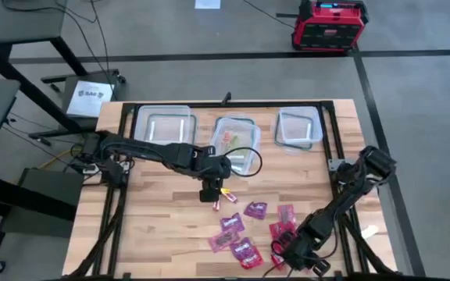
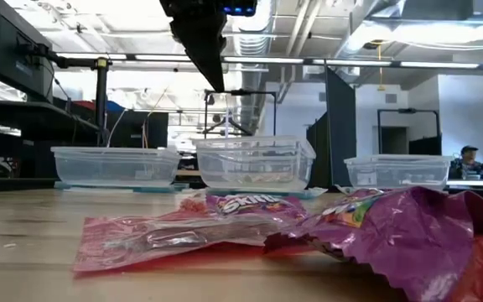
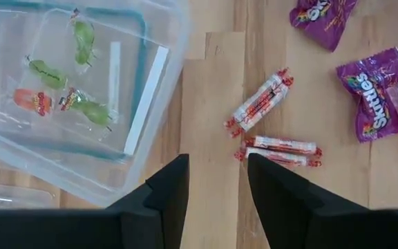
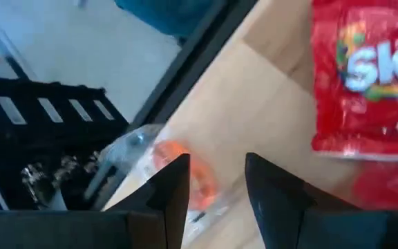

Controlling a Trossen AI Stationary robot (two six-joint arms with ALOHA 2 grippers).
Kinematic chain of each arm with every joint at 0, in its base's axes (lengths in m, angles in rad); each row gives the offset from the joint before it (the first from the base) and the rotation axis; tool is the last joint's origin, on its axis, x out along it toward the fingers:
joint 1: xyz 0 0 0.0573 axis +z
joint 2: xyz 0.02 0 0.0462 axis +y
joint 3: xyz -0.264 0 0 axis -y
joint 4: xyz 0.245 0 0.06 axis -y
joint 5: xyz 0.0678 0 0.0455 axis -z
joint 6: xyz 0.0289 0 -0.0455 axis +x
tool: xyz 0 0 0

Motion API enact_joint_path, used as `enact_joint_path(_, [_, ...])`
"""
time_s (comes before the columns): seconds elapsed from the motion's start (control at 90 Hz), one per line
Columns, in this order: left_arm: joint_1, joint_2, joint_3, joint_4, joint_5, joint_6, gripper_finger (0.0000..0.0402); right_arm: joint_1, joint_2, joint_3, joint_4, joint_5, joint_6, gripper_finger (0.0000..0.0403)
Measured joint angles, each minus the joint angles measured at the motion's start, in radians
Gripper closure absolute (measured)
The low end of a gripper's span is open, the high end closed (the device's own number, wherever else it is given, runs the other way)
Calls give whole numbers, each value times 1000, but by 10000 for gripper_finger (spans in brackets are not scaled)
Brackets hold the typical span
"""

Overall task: Sort candy
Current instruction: Put the orange candy into the center transparent bin

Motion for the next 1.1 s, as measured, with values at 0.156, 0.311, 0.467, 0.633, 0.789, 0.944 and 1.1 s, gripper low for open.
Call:
enact_joint_path(0.156, [0,0,0,1,-1,0,268,0,0,0,3,0,7,289])
enact_joint_path(0.311, [0,0,-1,1,0,3,268,-16,-17,0,-32,-28,196,290])
enact_joint_path(0.467, [0,0,-1,0,-1,7,268,-43,-69,0,-45,-95,523,290])
enact_joint_path(0.633, [-2,0,-1,-28,-1,9,268,-74,-121,1,-44,-48,915,290])
enact_joint_path(0.789, [-14,0,-15,-104,-5,-16,268,-27,-124,1,-45,21,1361,290])
enact_joint_path(0.944, [-34,0,-59,-99,-5,-6,268,56,-106,1,-39,159,1742,290])
enact_joint_path(1.1, [-49,1,-93,-98,-5,0,268,98,-81,1,-49,130,1912,290])
